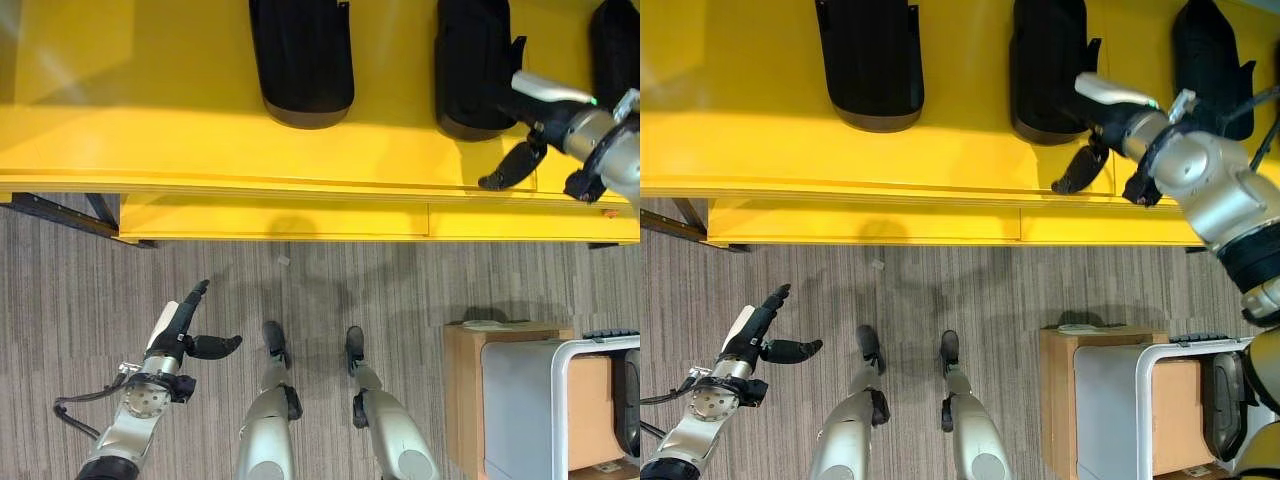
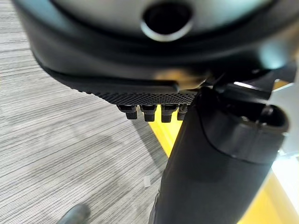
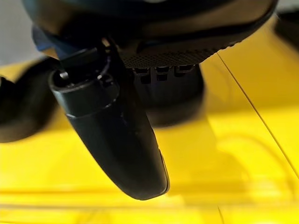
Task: Move parts from the plastic box to the shelf.
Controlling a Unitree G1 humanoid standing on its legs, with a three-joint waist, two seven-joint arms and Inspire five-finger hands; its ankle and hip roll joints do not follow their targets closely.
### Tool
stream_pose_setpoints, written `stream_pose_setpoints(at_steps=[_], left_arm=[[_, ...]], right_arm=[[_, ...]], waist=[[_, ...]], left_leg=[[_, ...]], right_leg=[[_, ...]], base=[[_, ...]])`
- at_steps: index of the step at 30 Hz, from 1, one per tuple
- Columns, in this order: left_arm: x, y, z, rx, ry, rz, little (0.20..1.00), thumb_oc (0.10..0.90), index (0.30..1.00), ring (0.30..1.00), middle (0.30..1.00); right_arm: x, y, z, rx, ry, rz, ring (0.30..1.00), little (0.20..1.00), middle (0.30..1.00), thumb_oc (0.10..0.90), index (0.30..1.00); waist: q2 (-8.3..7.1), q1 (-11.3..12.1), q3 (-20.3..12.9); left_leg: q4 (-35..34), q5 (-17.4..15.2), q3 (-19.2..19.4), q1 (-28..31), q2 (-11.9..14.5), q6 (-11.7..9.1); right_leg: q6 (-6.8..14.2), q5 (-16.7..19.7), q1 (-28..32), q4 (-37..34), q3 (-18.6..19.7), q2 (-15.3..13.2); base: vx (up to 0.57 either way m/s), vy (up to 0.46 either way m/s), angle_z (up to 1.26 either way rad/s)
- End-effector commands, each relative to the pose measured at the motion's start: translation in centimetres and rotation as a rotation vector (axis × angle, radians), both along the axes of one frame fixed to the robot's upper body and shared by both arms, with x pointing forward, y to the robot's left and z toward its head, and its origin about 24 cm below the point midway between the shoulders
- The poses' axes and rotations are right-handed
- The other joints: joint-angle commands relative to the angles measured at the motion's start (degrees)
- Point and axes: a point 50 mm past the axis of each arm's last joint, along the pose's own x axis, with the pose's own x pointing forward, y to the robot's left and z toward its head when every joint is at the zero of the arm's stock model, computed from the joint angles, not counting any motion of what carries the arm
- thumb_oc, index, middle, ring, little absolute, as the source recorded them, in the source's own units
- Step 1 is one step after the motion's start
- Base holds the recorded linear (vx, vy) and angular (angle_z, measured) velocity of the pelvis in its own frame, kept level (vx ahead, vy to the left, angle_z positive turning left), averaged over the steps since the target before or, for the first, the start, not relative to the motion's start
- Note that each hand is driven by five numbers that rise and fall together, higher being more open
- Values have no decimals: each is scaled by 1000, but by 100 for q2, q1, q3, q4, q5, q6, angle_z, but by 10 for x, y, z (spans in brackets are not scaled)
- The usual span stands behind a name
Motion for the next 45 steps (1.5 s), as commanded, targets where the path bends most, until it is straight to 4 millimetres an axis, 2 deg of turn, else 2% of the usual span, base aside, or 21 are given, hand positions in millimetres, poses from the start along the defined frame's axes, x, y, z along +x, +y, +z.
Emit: stream_pose_setpoints(at_steps=[1,6,9,16,18,19,20,21,22,23,25,26,28,30,32,33,36,40,45], left_arm=[[-4,16,19,84,-34,-29,1000,900,1000,1000,1000],[-7,19,17,81,-24,-19,1000,900,1000,1000,1000],[-11,20,14,73,-7,-19,1000,900,1000,1000,1000],[-14,15,7,47,22,-36,1000,900,1000,1000,1000],[-13,11,4,34,26,-48,1000,900,1000,1000,1000],[-13,5,-1,25,44,-64,1000,900,1000,1000,1000],[-15,6,-3,30,58,-67,1000,900,1000,1000,1000],[-17,2,-7,25,78,-86,1000,900,1000,1000,1000],[-17,0,-8,26,87,-95,1000,900,1000,1000,1000],[-20,-8,-16,-15,104,-114,1000,900,1000,1000,1000],[-28,-14,-27,-46,138,-118,1000,900,1000,1000,1000],[-33,-17,-28,-71,140,-120,1000,900,1000,1000,1000],[-32,-23,-29,-98,132,-132,1000,900,1000,1000,1000],[-32,-33,-30,-135,119,-155,1000,900,1000,1000,1000],[-33,-39,-31,-164,111,-159,1000,900,1000,1000,1000],[-33,-39,-31,-162,113,-162,1000,900,1000,1000,1000],[-33,-41,-28,-188,83,-147,1000,900,1000,1000,1000],[-31,-43,-28,-203,69,-146,1000,900,1000,1000,1000],[-25,-57,-26,-276,25,-157,1000,900,1000,1000,1000]], right_arm=[[-12,-4,42,54,-161,1,1000,1000,1000,900,1000],[-15,4,57,32,-193,16,1000,1000,1000,900,1000],[-20,12,73,11,-230,32,1000,1000,1000,900,1000],[-19,6,67,35,-207,26,1000,1000,1000,900,1000],[-17,1,56,58,-175,28,1000,1000,1000,900,1000],[-14,-2,41,99,-138,42,1000,1000,1000,900,1000],[-14,-8,31,119,-119,38,1000,1000,1000,900,1000],[-13,-13,14,121,-68,32,1000,1000,1000,900,1000],[-14,-22,3,134,-44,9,1000,1000,1000,900,1000],[-15,-31,-16,175,4,5,1000,1000,1000,900,1000],[-26,-32,-40,276,39,80,1000,1000,1000,900,1000],[-42,-36,-53,310,59,112,1000,1000,1000,900,1000],[-49,-38,-59,363,38,135,1000,1000,1000,900,1000],[-67,-46,-85,507,42,155,1000,1000,1000,900,1000],[-72,-49,-101,571,51,151,1000,1000,1000,900,1000],[-74,-50,-102,573,51,147,1000,1000,1000,900,1000],[-90,-52,-121,625,83,150,1000,1000,1000,900,1000],[-101,-57,-134,665,107,127,1000,1000,1000,900,1000],[-116,-57,-162,786,118,109,1000,1000,1000,900,1000]], waist=[[-276,115,-785],[-294,82,-932],[-343,46,-1205],[-325,22,-1553],[-275,5,-1677],[-214,-7,-1821],[-240,-3,-1915],[-184,-13,-2034],[-191,-22,-2116],[-117,-62,-2338],[-102,-130,-2590],[-84,-194,-2781],[-44,-284,-2892],[-18,-386,-3048],[37,-447,-3129],[22,-420,-3125],[127,-541,-3167],[187,-584,-3168],[374,-717,-3124]], left_leg=[[-65,-227,-9,463,430,-576],[-65,-240,-14,522,428,-596],[-65,-274,-13,693,437,-621],[-65,-279,-12,882,422,-636],[-65,-303,0,973,414,-641],[-65,-338,-12,1070,412,-631],[-65,-361,-25,1132,404,-625],[-65,-392,-23,1242,383,-611],[-65,-407,-22,1329,384,-612],[-65,-451,12,1518,386,-593],[-65,-496,-14,1742,401,-586],[-65,-494,-31,1851,456,-589],[-65,-493,-31,1952,500,-585],[-65,-514,-28,2138,582,-578],[-65,-532,-9,2271,615,-566],[-65,-536,-5,2286,620,-569],[-59,-527,64,2477,737,-577],[-63,-462,64,2528,828,-615],[-65,-362,14,2481,940,-649]], right_leg=[[472,-252,233,648,-394,-674],[488,-219,330,596,-424,-687],[508,-214,542,569,-457,-723],[542,-130,810,514,-533,-795],[563,-111,913,522,-561,-831],[582,-102,1008,538,-588,-861],[586,-100,1075,535,-596,-879],[596,-143,1161,578,-615,-896],[602,-170,1236,599,-630,-908],[605,-219,1414,629,-649,-929],[618,-255,1637,660,-673,-933],[591,-335,1770,687,-686,-885],[570,-403,1847,725,-675,-853],[527,-529,1937,798,-595,-776],[497,-616,1980,854,-525,-717],[495,-624,1987,863,-520,-713],[416,-895,2018,1016,-410,-568],[366,-1010,2021,1097,-379,-487],[267,-1205,1975,1250,-394,-369]], base=[[16,-3,-5],[3,0,-1],[53,-2,2],[25,-5,-1],[48,-19,3],[60,-32,15],[63,-42,15],[62,-26,16],[44,-44,2],[41,-40,-6],[-56,-65,-13],[-95,-53,-2],[-65,-27,15],[-50,-26,4],[-7,-11,-14],[-22,-28,-27],[-46,-34,-23],[-68,-25,-13],[-87,-29,1]])
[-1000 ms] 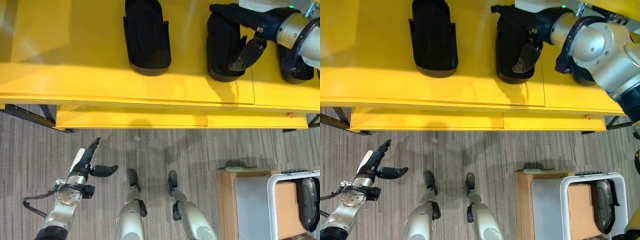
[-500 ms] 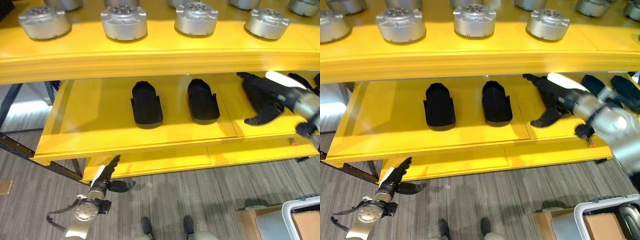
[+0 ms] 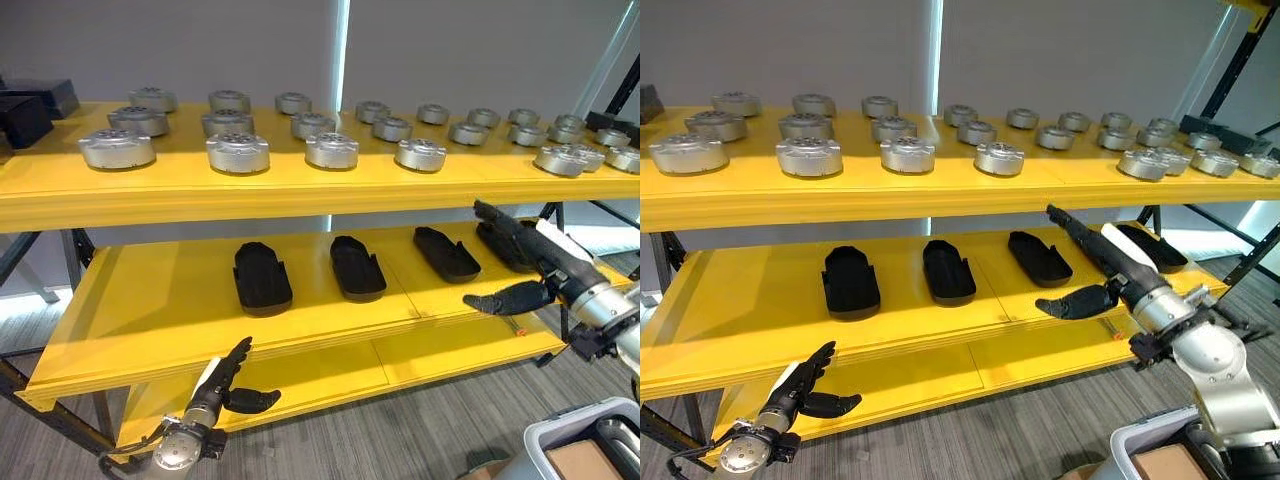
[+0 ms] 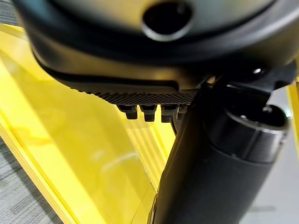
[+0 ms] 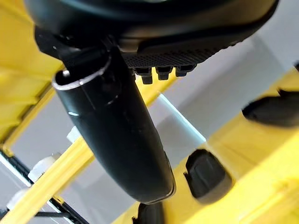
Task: Move parts from the plastic box to the shelf.
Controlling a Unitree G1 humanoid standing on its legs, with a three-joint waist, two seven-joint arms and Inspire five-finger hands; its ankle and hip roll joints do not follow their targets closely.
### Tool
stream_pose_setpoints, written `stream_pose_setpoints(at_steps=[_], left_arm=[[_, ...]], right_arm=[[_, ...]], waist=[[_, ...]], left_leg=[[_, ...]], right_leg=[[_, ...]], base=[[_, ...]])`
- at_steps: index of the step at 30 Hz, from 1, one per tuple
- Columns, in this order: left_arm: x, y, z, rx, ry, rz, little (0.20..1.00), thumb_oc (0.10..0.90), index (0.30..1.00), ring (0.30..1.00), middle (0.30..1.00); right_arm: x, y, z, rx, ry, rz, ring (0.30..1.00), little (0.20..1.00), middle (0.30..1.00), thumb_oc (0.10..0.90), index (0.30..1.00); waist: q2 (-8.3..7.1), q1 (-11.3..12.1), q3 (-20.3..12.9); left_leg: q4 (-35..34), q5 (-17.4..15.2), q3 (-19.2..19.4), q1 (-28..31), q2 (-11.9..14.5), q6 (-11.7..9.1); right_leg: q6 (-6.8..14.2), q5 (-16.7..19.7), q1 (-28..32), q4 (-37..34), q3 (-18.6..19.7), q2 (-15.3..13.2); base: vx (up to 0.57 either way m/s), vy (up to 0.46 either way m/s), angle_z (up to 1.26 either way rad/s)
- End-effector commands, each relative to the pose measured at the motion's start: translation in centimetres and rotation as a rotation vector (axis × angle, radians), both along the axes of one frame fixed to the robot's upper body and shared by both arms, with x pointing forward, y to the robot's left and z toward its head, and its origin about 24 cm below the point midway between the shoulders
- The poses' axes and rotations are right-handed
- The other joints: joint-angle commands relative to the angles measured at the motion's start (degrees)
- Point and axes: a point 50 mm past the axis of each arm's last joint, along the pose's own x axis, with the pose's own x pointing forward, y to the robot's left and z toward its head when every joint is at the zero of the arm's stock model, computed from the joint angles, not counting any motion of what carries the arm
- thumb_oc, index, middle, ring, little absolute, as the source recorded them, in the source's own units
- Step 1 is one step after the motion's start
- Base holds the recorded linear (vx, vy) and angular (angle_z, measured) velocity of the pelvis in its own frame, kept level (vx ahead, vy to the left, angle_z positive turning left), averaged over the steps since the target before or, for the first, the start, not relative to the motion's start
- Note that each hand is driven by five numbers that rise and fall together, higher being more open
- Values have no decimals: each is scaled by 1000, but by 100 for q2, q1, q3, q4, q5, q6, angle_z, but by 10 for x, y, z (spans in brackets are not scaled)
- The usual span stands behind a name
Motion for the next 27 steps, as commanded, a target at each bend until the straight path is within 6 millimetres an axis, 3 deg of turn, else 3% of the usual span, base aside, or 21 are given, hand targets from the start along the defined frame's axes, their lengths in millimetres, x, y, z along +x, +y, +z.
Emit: stream_pose_setpoints(at_steps=[1,2,3,4,5,6,8,10,11,12,15,18,20,21,22,24,25,26,27], left_arm=[[31,-1,39,-43,-232,-22,1000,900,1000,1000,1000],[31,-2,40,-56,-242,-16,1000,900,1000,1000,1000],[62,-22,116,-128,-582,-150,1000,900,1000,1000,1000],[16,25,52,85,-209,31,1000,900,1000,1000,1000],[30,18,126,267,-520,-172,1000,900,1000,1000,1000],[14,27,113,206,-459,-94,1000,900,1000,1000,1000],[8,27,121,156,-500,-89,1000,900,1000,1000,1000],[2,23,112,77,-494,-35,1000,900,1000,1000,1000],[-2,27,92,40,-433,26,1000,900,1000,1000,1000],[-1,27,92,40,-436,25,1000,900,1000,1000,1000],[-14,-8,42,-65,-284,37,1000,900,1000,1000,1000],[-29,-35,7,-123,-136,-14,1000,900,1000,1000,1000],[-23,-28,7,-127,-150,55,1000,900,1000,1000,1000],[-15,-35,13,-117,-178,4,1000,900,1000,1000,1000],[-3,-42,36,-136,-276,-86,1000,900,1000,1000,1000],[1,-43,45,-146,-314,-102,1000,900,1000,1000,1000],[3,-44,51,-156,-348,-112,1000,900,1000,1000,1000],[0,-30,46,-571,-323,134,1000,900,1000,1000,1000],[3,-28,66,-462,-403,50,1000,900,1000,1000,1000]], right_arm=[[3,1,40,114,-262,-6,1000,1000,1000,900,1000],[0,4,37,143,-277,-7,1000,1000,1000,900,1000],[-5,6,33,150,-292,-23,1000,1000,1000,900,1000],[-18,-1,39,173,-324,-39,1000,1000,1000,900,1000],[-24,-11,28,173,-301,-132,1000,1000,1000,900,1000],[-24,-5,23,201,-305,-123,1000,1000,1000,900,1000],[-28,-7,12,259,-299,-166,1000,1000,1000,900,1000],[-36,-2,5,326,-305,-172,1000,1000,1000,900,1000],[-35,2,1,376,-307,-174,1000,1000,1000,900,1000],[-35,2,1,376,-309,-174,1000,1000,1000,900,1000],[-44,27,-31,589,-226,-142,1000,1000,1000,900,1000],[-55,30,-49,645,-162,-175,1000,1000,1000,900,1000],[-58,28,-47,652,-159,-174,1000,1000,1000,900,1000],[-66,28,-55,659,-123,-204,1000,1000,1000,900,1000],[-64,28,-54,644,-149,-211,1000,1000,1000,900,1000],[-62,30,-55,654,-152,-212,1000,1000,1000,900,1000],[-61,30,-54,638,-159,-210,1000,1000,1000,900,1000],[-60,27,-45,603,-191,-205,1000,1000,1000,900,1000],[-62,26,-34,579,-227,-201,1000,1000,1000,900,1000]], waist=[[37,94,-478],[75,74,-456],[108,61,-442],[117,78,-368],[219,160,-334],[183,171,-294],[272,174,-230],[301,114,-145],[302,113,-103],[314,121,-98],[344,222,209],[339,347,443],[363,341,471],[363,324,533],[340,285,604],[304,254,628],[264,220,620],[301,176,582],[302,82,555]], left_leg=[[-22,353,-219,-87,797,-389],[-22,386,-244,-117,833,-401],[-22,381,-308,-147,845,-418],[-22,421,-334,-152,864,-412],[-22,436,-423,-223,889,-413],[-22,488,-458,-253,916,-425],[-22,614,-510,-342,1021,-448],[-22,717,-563,-373,1143,-477],[-21,750,-592,-352,1173,-493],[-22,775,-590,-371,1191,-493],[-22,1105,-679,-464,1434,-589],[-22,1392,-791,-746,1523,-698],[-22,1455,-782,-821,1549,-700],[-22,1476,-796,-898,1486,-689],[33,1583,-727,-879,1383,-678],[144,1518,-677,-801,1371,-624],[378,1334,-768,-733,1321,-570],[645,1177,-908,-703,1274,-527],[997,850,-1030,-642,1213,-484]], right_leg=[[384,-164,-165,773,-213,-427],[358,-217,-191,822,-222,-393],[340,-300,-193,893,-256,-373],[325,-359,-179,935,-306,-357],[292,-390,-205,946,-349,-318],[269,-429,-222,1001,-392,-284],[193,-492,-298,1115,-439,-171],[101,-635,-401,1301,-450,-39],[65,-738,-444,1447,-435,2],[54,-713,-465,1445,-433,20],[-98,-959,-606,1730,-418,278],[-146,-973,-686,1772,-522,377],[-153,-899,-707,1711,-515,407],[-151,-858,-665,1621,-531,375],[-126,-725,-558,1400,-565,267],[-115,-577,-551,1258,-538,231],[-80,-432,-576,1142,-466,168],[-36,-275,-625,1028,-370,113],[-8,-193,-670,913,-253,33]], base=[[-73,-30,6],[-62,-47,7],[-67,-34,6],[-75,-30,16],[-117,-37,23],[-141,-57,31],[-143,-92,23],[-128,-128,13],[-92,-80,18],[-111,-103,11],[-208,-218,3],[-175,-158,-8],[-105,-94,-3],[-127,-115,-1],[-121,-80,4],[-84,-36,16],[-63,29,10],[-73,39,-7],[-35,53,-35]])
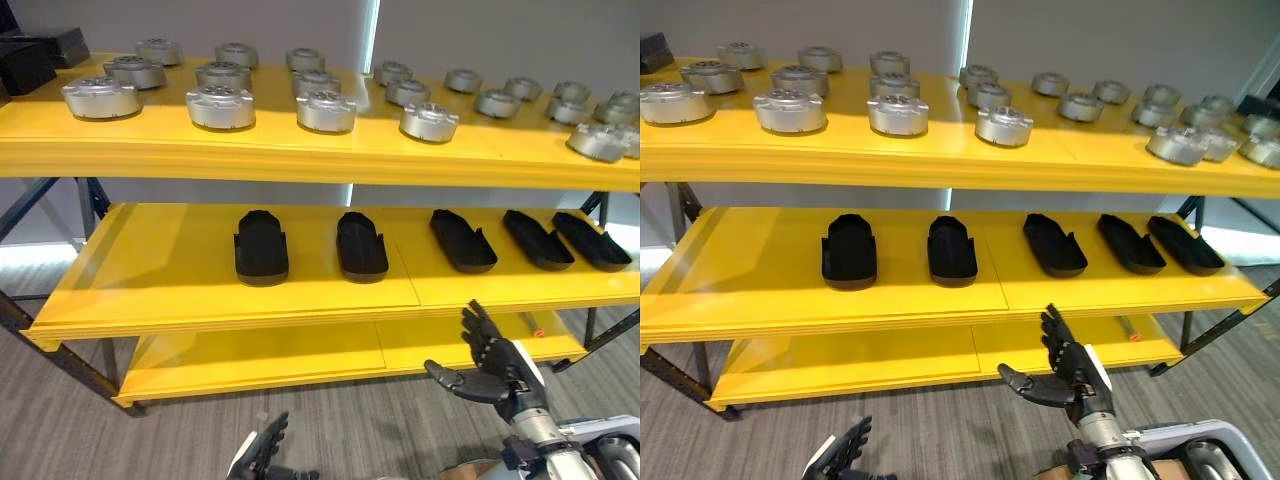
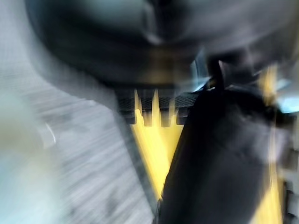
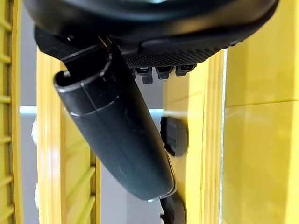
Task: Move parts from the plastic box to the shelf.
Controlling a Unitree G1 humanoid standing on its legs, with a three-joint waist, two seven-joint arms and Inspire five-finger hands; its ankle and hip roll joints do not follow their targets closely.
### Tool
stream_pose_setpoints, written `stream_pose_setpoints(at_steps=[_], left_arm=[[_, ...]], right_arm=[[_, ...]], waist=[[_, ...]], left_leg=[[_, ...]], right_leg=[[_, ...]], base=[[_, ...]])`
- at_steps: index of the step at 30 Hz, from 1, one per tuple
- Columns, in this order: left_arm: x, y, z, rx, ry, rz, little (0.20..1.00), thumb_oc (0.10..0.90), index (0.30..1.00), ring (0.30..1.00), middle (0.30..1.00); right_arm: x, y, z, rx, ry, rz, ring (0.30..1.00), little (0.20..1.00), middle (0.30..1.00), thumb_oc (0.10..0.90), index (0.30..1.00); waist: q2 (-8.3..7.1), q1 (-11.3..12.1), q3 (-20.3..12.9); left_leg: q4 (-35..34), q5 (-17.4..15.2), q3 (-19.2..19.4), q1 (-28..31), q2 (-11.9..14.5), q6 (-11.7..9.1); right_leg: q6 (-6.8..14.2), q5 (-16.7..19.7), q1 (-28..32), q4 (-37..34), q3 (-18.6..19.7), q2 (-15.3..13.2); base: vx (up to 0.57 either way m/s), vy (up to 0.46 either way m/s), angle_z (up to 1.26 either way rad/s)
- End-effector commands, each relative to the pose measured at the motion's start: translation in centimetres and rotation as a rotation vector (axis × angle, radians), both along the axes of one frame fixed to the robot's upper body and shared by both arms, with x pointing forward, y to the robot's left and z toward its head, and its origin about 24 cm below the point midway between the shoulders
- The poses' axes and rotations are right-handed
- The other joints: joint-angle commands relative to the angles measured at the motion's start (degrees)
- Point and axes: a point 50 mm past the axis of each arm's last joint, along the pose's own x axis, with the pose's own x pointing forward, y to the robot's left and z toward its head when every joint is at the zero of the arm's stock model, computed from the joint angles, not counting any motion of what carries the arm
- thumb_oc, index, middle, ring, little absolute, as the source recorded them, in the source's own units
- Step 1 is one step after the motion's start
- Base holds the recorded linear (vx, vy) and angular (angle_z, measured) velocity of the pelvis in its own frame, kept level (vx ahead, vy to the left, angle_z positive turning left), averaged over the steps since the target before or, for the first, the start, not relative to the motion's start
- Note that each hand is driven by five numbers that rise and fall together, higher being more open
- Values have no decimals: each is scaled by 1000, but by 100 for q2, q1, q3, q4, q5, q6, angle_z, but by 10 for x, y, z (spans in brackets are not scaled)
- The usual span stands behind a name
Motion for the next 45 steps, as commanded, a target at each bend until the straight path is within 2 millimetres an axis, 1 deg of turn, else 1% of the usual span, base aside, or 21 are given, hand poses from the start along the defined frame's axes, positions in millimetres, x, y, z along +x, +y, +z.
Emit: stream_pose_setpoints(at_steps=[1,3,4,5,7,10,11,12,14,17,19,22,26,27,28,29,31,35,39,41,45], left_arm=[[51,13,71,-351,-386,130,1000,900,1000,1000,1000],[51,18,77,-371,-409,145,1000,900,1000,1000,1000],[52,5,79,-401,-421,144,1000,900,1000,1000,1000],[52,9,79,-386,-417,154,1000,900,1000,1000,1000],[59,-4,90,-442,-462,88,1000,900,1000,1000,1000],[63,-8,75,-407,-410,54,1000,900,1000,1000,1000],[63,-8,75,-407,-411,54,1000,900,1000,1000,1000],[63,6,110,-426,-542,42,1000,900,1000,1000,1000],[62,17,93,-394,-478,89,1000,900,1000,1000,1000],[65,24,84,-366,-459,132,1000,900,1000,1000,1000],[67,28,84,-358,-470,156,1000,900,1000,1000,1000],[71,24,93,-335,-515,119,1000,900,1000,1000,1000],[75,22,103,-319,-554,76,1000,900,1000,1000,1000],[90,12,122,-266,-637,-8,1000,900,1000,1000,1000],[92,10,124,-264,-647,-15,1000,900,1000,1000,1000],[96,9,126,-257,-658,-17,1000,900,1000,1000,1000],[103,5,131,-267,-679,-17,1000,900,1000,1000,1000],[99,10,132,-298,-685,35,1000,900,1000,1000,1000],[91,17,131,-305,-683,69,1000,900,1000,1000,1000],[85,24,130,-298,-681,104,1000,900,1000,1000,1000],[79,30,123,-304,-655,138,1000,900,1000,1000,1000]], right_arm=[[24,-13,69,-116,-374,-16,1000,1000,1000,900,1000],[24,-13,77,-126,-412,-19,1000,1000,1000,900,1000],[20,-16,80,-121,-417,-35,1000,1000,1000,900,1000],[18,-21,79,-125,-406,-66,1000,1000,1000,900,1000],[17,-22,75,-131,-388,-75,1000,1000,1000,900,1000],[8,-35,73,-183,-357,-134,1000,1000,1000,900,1000],[8,-35,73,-183,-357,-135,1000,1000,1000,900,1000],[5,-43,74,-210,-360,-177,1000,1000,1000,900,1000],[6,-40,79,-172,-397,-188,1000,1000,1000,900,1000],[10,-41,76,-175,-385,-186,1000,1000,1000,900,1000],[13,-37,79,-174,-403,-171,1000,1000,1000,900,1000],[11,-39,74,-179,-374,-182,1000,1000,1000,900,1000],[11,-39,78,-207,-387,-171,1000,1000,1000,900,1000],[9,-38,79,-238,-386,-175,1000,1000,1000,900,1000],[8,-37,77,-225,-382,-181,1000,1000,1000,900,1000],[8,-36,76,-219,-379,-183,1000,1000,1000,900,1000],[9,-36,78,-226,-386,-182,1000,1000,1000,900,1000],[21,-30,81,-200,-419,-171,1000,1000,1000,900,1000],[35,-20,84,-172,-452,-133,1000,1000,1000,900,1000],[37,-16,84,-160,-452,-121,1000,1000,1000,900,1000],[37,-11,81,-149,-446,-105,1000,1000,1000,900,1000]], waist=[[13,-361,-352],[41,-441,-395],[99,-523,-431],[161,-619,-441],[184,-639,-414],[259,-843,-387],[252,-833,-389],[284,-765,-379],[173,-897,-426],[72,-960,-491],[4,-989,-519],[-143,-1169,-562],[-174,-1227,-546],[-192,-1362,-334],[-189,-1369,-282],[-158,-1340,-223],[-42,-1248,-160],[33,-885,-246],[-53,-623,-358],[-182,-428,-480],[-284,-403,-577]], left_leg=[[792,207,-629,22,358,3],[868,203,-688,114,399,17],[986,50,-870,256,394,81],[880,-55,-807,341,378,65],[810,-93,-788,290,333,39],[156,-834,-284,584,11,32],[141,-832,-271,597,-3,41],[102,-832,-312,602,-93,49],[11,-1177,-84,765,-311,103],[-51,-1377,129,857,-536,193],[-91,-1467,280,924,-668,262],[-143,-1724,566,1101,-938,428],[-125,-1779,645,1110,-1011,484],[-144,-1982,823,1122,-1121,608],[-150,-1955,875,1091,-1125,611],[-142,-1903,912,1028,-1103,617],[-193,-1669,1026,847,-1048,637],[-115,-1480,1442,595,-911,702],[50,-1447,1767,473,-746,703],[286,-1363,2058,361,-515,579],[440,-1208,2293,356,-211,346]], right_leg=[[956,559,207,-685,469,-598],[955,599,160,-680,549,-571],[963,563,65,-598,677,-519],[979,546,12,-539,714,-505],[1011,537,-12,-482,753,-536],[1284,686,-78,-596,932,-900],[1294,696,-70,-614,942,-911],[1365,816,-40,-730,971,-980],[1554,1123,-5,-1004,1095,-1237],[1743,1536,-111,-1245,1372,-1397],[1863,1721,-174,-1347,1513,-1462],[2114,2325,-313,-1549,1872,-1589],[2114,2558,-403,-1623,1974,-1605],[2114,3088,-603,-1734,1889,-1620],[2114,3142,-671,-1695,1746,-1629],[2114,3051,-711,-1604,1483,-1672],[2032,2456,-555,-1166,661,-1848],[1821,1843,-77,-535,-162,-2169],[1816,2001,253,-445,-47,-2391],[1958,2242,517,-781,-376,-2541],[1966,1930,594,-1380,-387,-2250]], base=[[4,48,-43],[29,63,-33],[44,134,-20],[76,219,-14],[42,161,-15],[68,409,-19],[60,341,-21],[90,308,-23],[109,354,-17],[35,249,-24],[24,251,-58],[16,277,-49],[-26,159,-39],[-78,298,-41],[-143,322,-24],[-186,113,-22],[-278,124,-58],[-250,-8,-78],[-162,-148,-107],[-128,-260,-93],[-67,-258,-107]])
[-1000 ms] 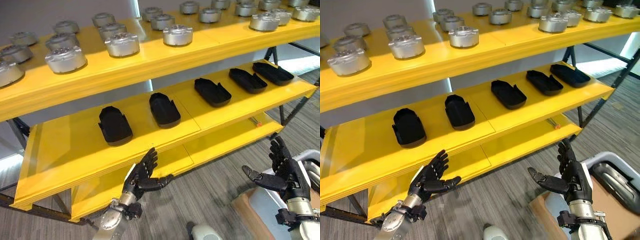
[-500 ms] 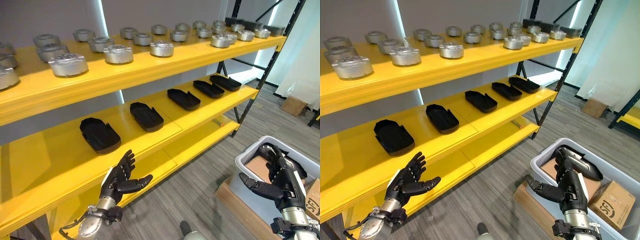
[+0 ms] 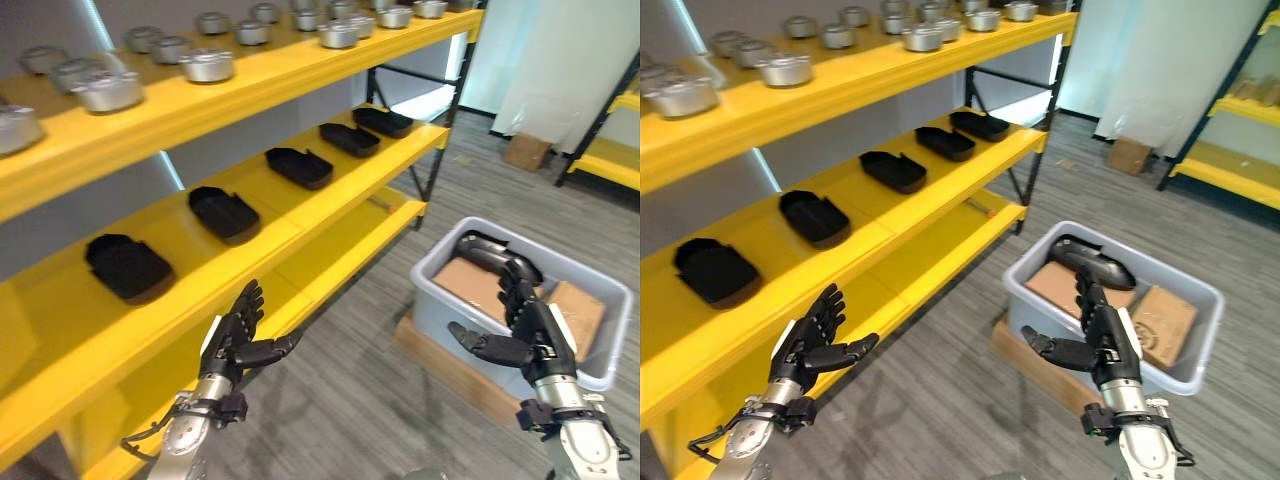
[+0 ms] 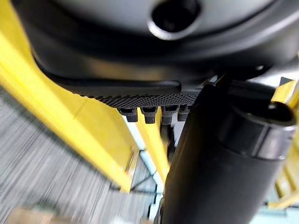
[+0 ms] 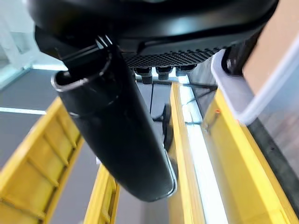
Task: Move parts from the plastic box to the shelf.
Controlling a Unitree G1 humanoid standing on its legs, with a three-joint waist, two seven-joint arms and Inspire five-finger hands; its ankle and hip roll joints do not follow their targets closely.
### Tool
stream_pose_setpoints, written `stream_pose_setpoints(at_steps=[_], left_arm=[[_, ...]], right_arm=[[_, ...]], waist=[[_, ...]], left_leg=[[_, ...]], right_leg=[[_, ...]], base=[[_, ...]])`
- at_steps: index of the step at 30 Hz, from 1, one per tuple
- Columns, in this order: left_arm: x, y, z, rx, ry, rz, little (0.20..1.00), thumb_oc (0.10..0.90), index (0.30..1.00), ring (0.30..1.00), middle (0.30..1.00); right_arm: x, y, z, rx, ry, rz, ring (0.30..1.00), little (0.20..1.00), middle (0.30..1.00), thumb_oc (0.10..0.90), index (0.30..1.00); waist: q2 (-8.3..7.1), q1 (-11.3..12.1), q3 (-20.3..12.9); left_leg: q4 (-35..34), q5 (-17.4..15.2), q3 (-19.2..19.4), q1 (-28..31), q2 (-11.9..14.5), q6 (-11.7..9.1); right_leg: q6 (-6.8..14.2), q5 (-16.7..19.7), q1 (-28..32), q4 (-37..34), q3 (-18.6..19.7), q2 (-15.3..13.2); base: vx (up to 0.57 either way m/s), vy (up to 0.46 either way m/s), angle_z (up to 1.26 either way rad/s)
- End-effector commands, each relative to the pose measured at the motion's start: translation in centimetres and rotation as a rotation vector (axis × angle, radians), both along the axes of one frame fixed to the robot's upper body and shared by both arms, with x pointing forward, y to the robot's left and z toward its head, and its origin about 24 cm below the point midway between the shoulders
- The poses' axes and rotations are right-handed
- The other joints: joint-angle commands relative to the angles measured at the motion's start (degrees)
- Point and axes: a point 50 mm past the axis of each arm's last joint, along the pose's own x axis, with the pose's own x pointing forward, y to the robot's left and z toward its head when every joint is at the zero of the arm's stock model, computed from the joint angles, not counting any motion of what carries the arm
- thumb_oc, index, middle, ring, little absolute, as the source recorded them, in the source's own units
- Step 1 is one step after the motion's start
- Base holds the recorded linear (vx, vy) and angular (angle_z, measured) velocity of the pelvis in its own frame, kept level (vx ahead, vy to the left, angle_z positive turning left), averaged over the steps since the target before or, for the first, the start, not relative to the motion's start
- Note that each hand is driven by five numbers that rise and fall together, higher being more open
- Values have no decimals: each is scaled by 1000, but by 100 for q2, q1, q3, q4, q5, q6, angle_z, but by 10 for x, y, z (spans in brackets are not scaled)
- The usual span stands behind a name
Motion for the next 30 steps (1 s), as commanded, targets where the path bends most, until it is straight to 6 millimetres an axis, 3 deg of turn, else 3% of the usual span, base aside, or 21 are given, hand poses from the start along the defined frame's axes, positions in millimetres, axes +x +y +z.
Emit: stream_pose_setpoints(at_steps=[1,2,6,11,13,23,24,25,26,27,28,29,30], left_arm=[[17,7,66,2,-340,-28,1000,900,1000,1000,1000],[16,6,60,-29,-320,-14,1000,900,1000,1000,1000],[10,0,52,-60,-290,-45,1000,900,1000,1000,1000],[8,-5,48,-72,-274,-63,1000,900,1000,1000,1000],[8,-10,51,-55,-287,-93,1000,900,1000,1000,1000],[20,-34,58,-99,-322,-195,1000,900,1000,1000,1000],[20,-36,58,-118,-322,-195,1000,900,1000,1000,1000],[20,-38,56,-133,-312,-196,1000,900,1000,1000,1000],[19,-38,55,-129,-306,-198,1000,900,1000,1000,1000],[18,-37,54,-129,-299,-195,1000,900,1000,1000,1000],[17,-33,50,-127,-278,-171,1000,900,1000,1000,1000],[16,-30,50,-116,-275,-154,1000,900,1000,1000,1000],[16,-28,51,-116,-282,-135,1000,900,1000,1000,1000]], right_arm=[[-4,-5,42,-53,-242,-15,1000,1000,1000,900,1000],[-6,-4,44,-63,-248,-6,1000,1000,1000,900,1000],[-12,-9,45,-87,-233,5,1000,1000,1000,900,1000],[-18,-15,47,-122,-227,-11,1000,1000,1000,900,1000],[-22,-20,49,-150,-227,-33,1000,1000,1000,900,1000],[-25,-27,46,-149,-210,-72,1000,1000,1000,900,1000],[-24,-26,46,-142,-211,-67,1000,1000,1000,900,1000],[-23,-24,46,-147,-216,-57,1000,1000,1000,900,1000],[-23,-23,48,-156,-223,-51,1000,1000,1000,900,1000],[-23,-23,49,-159,-231,-51,1000,1000,1000,900,1000],[-23,-24,50,-171,-225,-51,1000,1000,1000,900,1000],[-23,-24,49,-169,-217,-49,1000,1000,1000,900,1000],[-23,-24,50,-172,-219,-49,1000,1000,1000,900,1000]], waist=[[-300,-231,-349],[-254,-260,-321],[-102,-449,-294],[-1,-565,-265],[112,-680,-246],[311,-866,-210],[280,-838,-179],[157,-718,-77],[64,-609,15],[7,-531,82],[-97,-343,188],[-113,-274,186],[-127,-287,173]], left_leg=[[-202,-191,-105,-103,-210,-85],[-310,37,-3,-40,-63,-225],[-444,408,156,92,227,-472],[-482,620,157,210,388,-608],[-566,792,176,347,476,-712],[-898,1333,69,426,617,-902],[-612,1587,-45,329,862,-1041],[238,1846,-325,82,1282,-1085],[705,1852,-594,-80,1435,-1048],[1156,1717,-878,-221,1427,-960],[1719,1144,-1677,-850,942,-592],[1573,830,-1971,-1160,548,-428],[1279,775,-1931,-1388,430,-410]], right_leg=[[427,1188,324,-809,311,-389],[348,1023,294,-919,281,-247],[154,589,375,-1114,393,173],[45,404,428,-1042,426,380],[-10,308,437,-982,500,497],[-200,-84,271,-474,566,741],[-361,-246,249,-340,683,941],[-623,-358,329,-278,844,1201],[-756,-395,381,-241,923,1323],[-874,-426,424,-217,996,1416],[-934,-500,552,-219,1135,1399],[-891,-467,601,-242,1239,1356],[-806,-479,686,-279,1228,1287]], base=[[-65,-221,-72],[-102,-275,-46],[-73,-197,-51],[5,-100,-15],[45,-120,-8],[2,-84,-4],[80,-501,-2],[91,-608,-22],[73,-548,-51],[15,-338,-100],[25,-169,-112],[75,-18,-91],[139,97,-37]])
